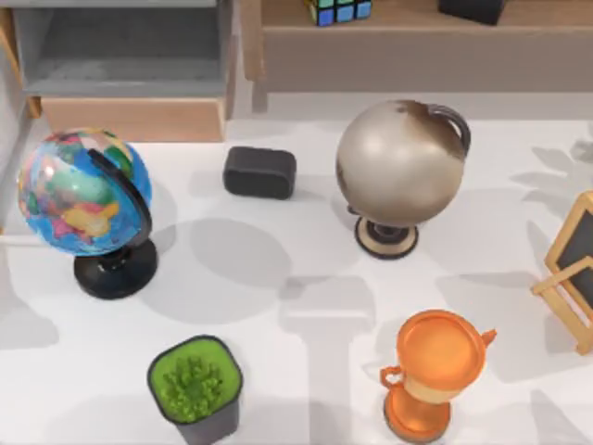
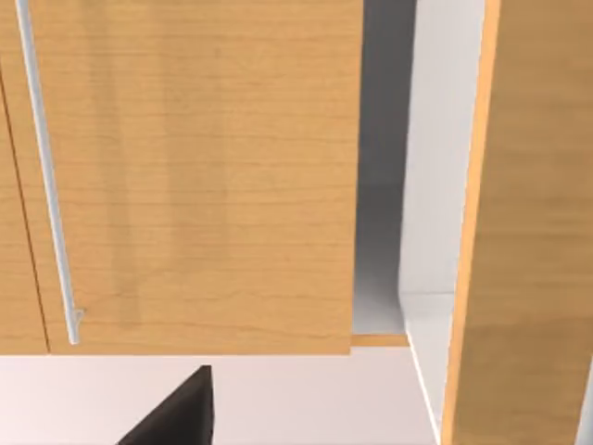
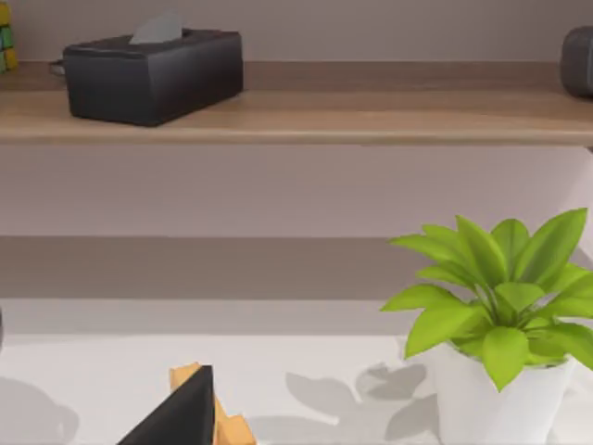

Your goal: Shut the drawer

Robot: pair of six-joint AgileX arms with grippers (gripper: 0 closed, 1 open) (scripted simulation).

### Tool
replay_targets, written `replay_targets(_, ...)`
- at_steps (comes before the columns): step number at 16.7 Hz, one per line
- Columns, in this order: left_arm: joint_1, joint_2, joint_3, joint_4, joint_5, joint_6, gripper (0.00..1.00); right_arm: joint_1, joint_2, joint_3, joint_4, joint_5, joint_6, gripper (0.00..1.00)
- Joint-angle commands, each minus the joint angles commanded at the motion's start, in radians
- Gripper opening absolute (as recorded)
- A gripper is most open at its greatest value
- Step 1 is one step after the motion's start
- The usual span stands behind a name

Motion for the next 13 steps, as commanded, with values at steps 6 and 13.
replay_targets(6,0.000,0.000,0.000,0.000,0.000,0.000,0.77,0.000,0.000,0.000,0.000,0.000,0.000,1.00)
replay_targets(13,0.000,0.000,0.000,0.000,0.000,0.000,0.25,0.000,0.000,0.000,0.000,0.000,0.000,1.00)
